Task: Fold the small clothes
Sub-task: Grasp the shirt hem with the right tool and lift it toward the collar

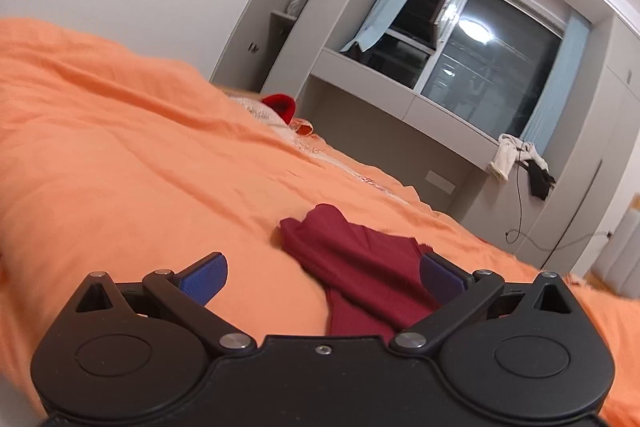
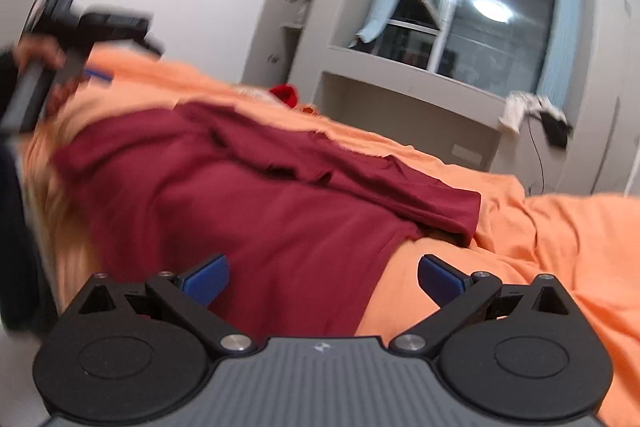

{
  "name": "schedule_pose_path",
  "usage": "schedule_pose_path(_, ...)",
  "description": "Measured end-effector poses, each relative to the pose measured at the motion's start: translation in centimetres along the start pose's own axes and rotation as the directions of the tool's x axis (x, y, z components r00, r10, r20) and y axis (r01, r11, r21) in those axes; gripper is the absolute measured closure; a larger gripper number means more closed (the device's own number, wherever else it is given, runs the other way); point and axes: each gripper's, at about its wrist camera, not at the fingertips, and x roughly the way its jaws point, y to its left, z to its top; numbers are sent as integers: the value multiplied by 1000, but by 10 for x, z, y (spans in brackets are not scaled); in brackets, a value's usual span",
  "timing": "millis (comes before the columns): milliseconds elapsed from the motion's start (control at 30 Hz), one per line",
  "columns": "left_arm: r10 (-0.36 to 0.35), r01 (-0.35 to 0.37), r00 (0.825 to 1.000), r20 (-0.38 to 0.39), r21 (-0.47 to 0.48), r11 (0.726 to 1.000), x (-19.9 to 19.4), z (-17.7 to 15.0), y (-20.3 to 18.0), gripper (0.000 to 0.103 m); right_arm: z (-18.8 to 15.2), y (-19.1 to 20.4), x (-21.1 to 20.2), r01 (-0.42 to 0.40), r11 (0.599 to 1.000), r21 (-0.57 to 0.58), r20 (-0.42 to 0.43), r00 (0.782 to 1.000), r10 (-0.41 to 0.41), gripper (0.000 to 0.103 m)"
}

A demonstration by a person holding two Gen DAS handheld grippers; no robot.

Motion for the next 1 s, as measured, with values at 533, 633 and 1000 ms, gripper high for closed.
schedule_pose_path(533, -53, 55, 999, -11, 187, 981, -90, -49, -5, 1, -48, 101, 33, 157, 748, -645, -36, 971, -235, 1)
schedule_pose_path(633, -46, 50, 999, -24, 175, 983, -90, -48, -1, 1, -62, 112, 42, 201, 635, -746, 8, 956, -292, 10)
schedule_pose_path(1000, -155, 169, 985, -80, 225, 960, -102, -58, -5, 1, -15, 93, 20, 180, 851, -493, 23, 981, -193, 93)
